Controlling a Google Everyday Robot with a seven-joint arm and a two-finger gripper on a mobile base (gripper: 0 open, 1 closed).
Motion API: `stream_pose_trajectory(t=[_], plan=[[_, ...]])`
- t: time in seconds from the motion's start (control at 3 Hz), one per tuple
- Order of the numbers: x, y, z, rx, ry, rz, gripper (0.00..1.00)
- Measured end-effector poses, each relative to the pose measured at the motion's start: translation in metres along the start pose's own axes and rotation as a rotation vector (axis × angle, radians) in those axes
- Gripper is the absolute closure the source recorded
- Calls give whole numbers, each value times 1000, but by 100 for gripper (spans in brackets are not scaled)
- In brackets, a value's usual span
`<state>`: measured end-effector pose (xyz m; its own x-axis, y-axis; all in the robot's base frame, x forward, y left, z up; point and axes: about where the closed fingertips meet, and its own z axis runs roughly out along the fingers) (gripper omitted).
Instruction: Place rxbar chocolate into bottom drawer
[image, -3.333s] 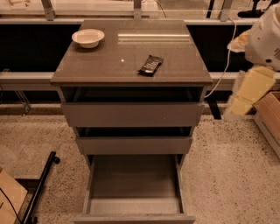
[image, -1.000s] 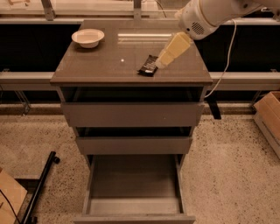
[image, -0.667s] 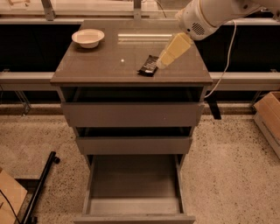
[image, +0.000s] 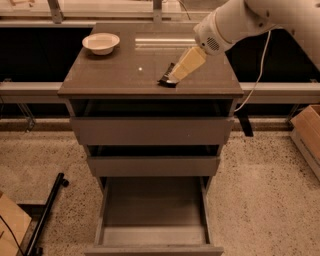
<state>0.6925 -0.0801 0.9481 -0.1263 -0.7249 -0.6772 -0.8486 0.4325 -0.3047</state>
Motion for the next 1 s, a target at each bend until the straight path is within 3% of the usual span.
stream_pose_trajectory(t=[1.0], plan=[[44, -45, 102, -17, -87, 223, 0]])
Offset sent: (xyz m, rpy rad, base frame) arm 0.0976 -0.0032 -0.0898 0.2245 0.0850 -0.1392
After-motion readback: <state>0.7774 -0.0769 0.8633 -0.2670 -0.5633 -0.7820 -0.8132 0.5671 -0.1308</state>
